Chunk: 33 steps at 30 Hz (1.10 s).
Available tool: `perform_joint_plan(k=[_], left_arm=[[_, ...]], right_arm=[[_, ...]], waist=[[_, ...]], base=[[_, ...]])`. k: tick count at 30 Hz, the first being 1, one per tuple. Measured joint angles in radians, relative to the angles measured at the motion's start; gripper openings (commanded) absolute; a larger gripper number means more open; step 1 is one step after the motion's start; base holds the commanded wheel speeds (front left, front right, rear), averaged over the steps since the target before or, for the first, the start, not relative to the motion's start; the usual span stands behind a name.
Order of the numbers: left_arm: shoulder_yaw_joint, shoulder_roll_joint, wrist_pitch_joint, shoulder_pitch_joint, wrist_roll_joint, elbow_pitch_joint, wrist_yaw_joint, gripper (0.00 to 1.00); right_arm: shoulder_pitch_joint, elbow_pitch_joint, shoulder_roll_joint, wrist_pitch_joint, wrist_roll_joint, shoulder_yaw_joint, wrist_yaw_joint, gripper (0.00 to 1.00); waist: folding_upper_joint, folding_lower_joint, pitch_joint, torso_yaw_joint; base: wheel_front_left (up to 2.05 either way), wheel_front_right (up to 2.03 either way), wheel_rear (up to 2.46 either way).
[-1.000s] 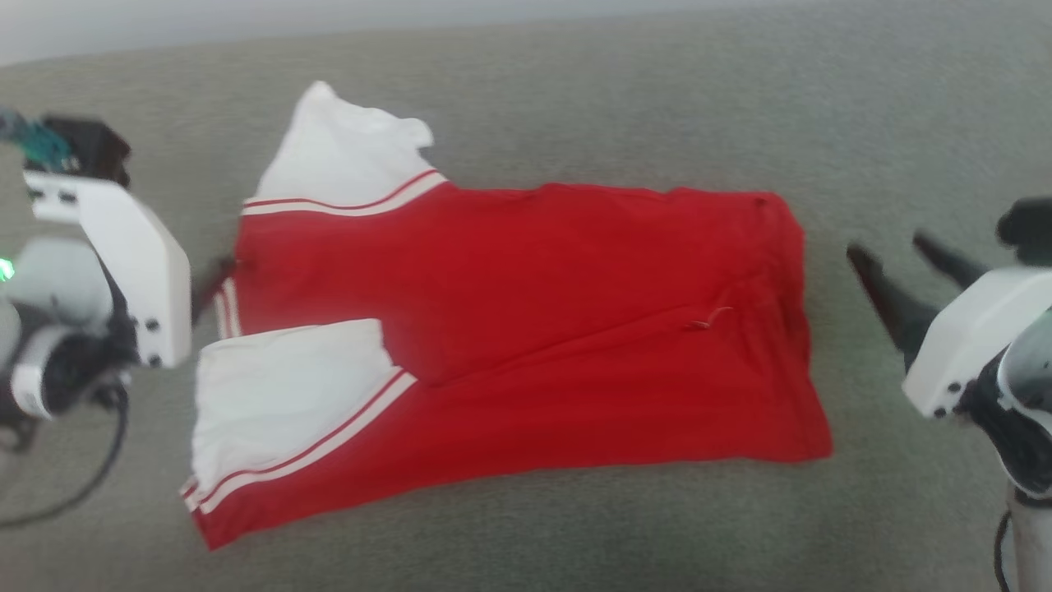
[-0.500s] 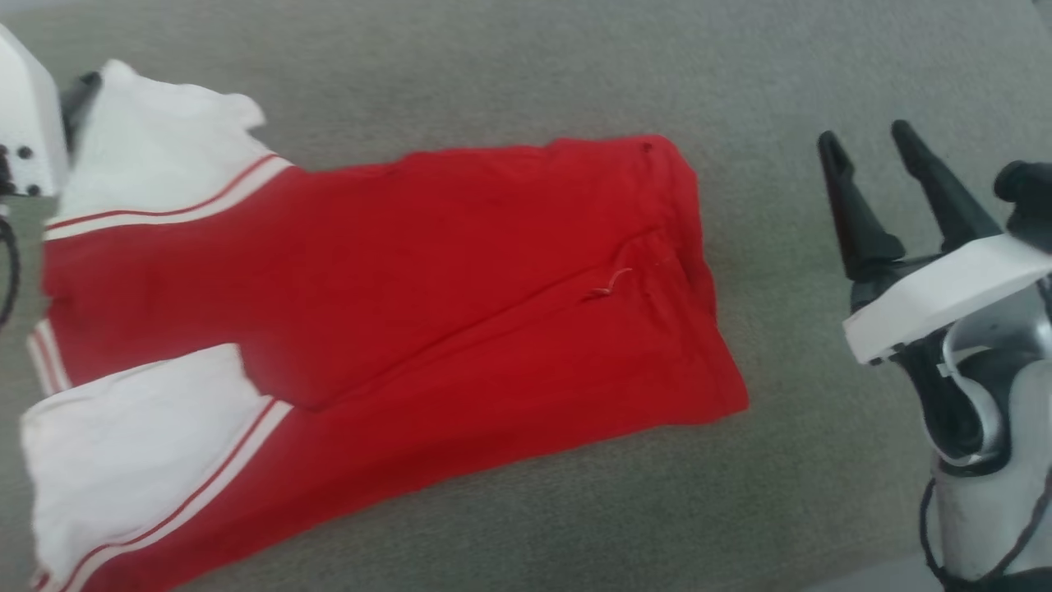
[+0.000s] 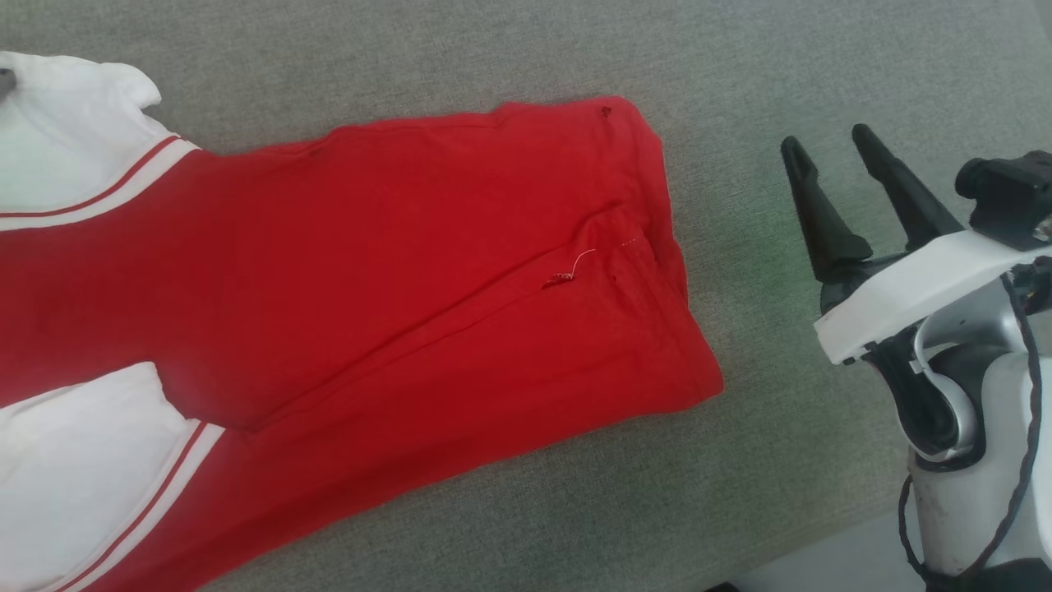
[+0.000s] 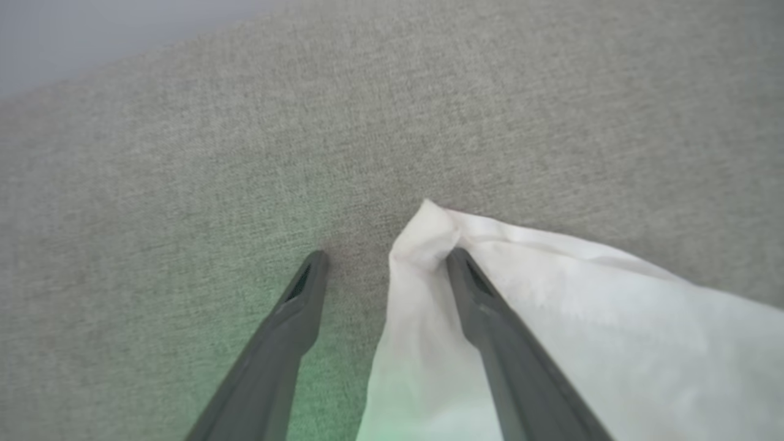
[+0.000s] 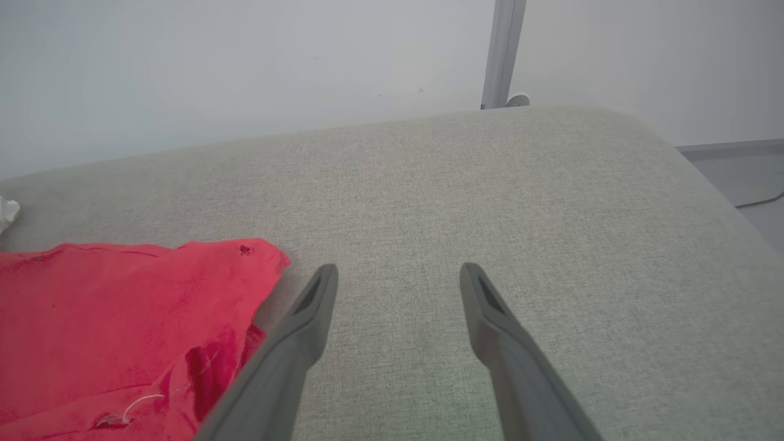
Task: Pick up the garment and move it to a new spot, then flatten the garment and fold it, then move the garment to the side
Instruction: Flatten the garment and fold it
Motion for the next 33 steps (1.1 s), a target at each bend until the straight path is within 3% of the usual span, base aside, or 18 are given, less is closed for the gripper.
perform_joint_plan(k=[1,2,3,17,33], left_arm=[[0.004,-0.008,0.018,-0.010,-0.008,0.015,0.005,1.00],[0.000,-0.012,0.039,-0.019,-0.011,0.024,0.003,0.86],[-0.002,-0.016,0.058,-0.028,-0.013,0.032,0.000,0.00],[-0.037,-0.128,0.052,-0.107,-0.001,0.059,-0.037,0.00],[-0.054,-0.246,-0.027,-0.177,0.004,0.160,-0.092,0.00]], right_arm=[[-0.002,0.002,0.000,0.008,0.005,0.003,0.000,1.00],[-0.004,0.005,-0.001,0.017,0.008,0.006,0.000,1.00],[-0.005,0.009,-0.003,0.026,0.013,0.007,0.000,1.00],[-0.182,0.069,0.004,0.246,0.017,0.025,0.000,1.00],[-0.439,0.348,-0.039,0.658,0.030,0.163,0.000,1.00]], waist=[[0.0000,0.0000,0.004,-0.001],[0.0000,0.0000,0.007,-0.001],[0.0000,0.0000,0.010,-0.001],[0.0000,0.0000,0.038,0.083],[0.0000,0.0000,0.059,0.181]], base=[[0.00,0.00,0.00],[0.00,0.00,0.00],[0.00,0.00,0.00],[0.00,0.00,0.00],[0.00,0.00,0.00]])
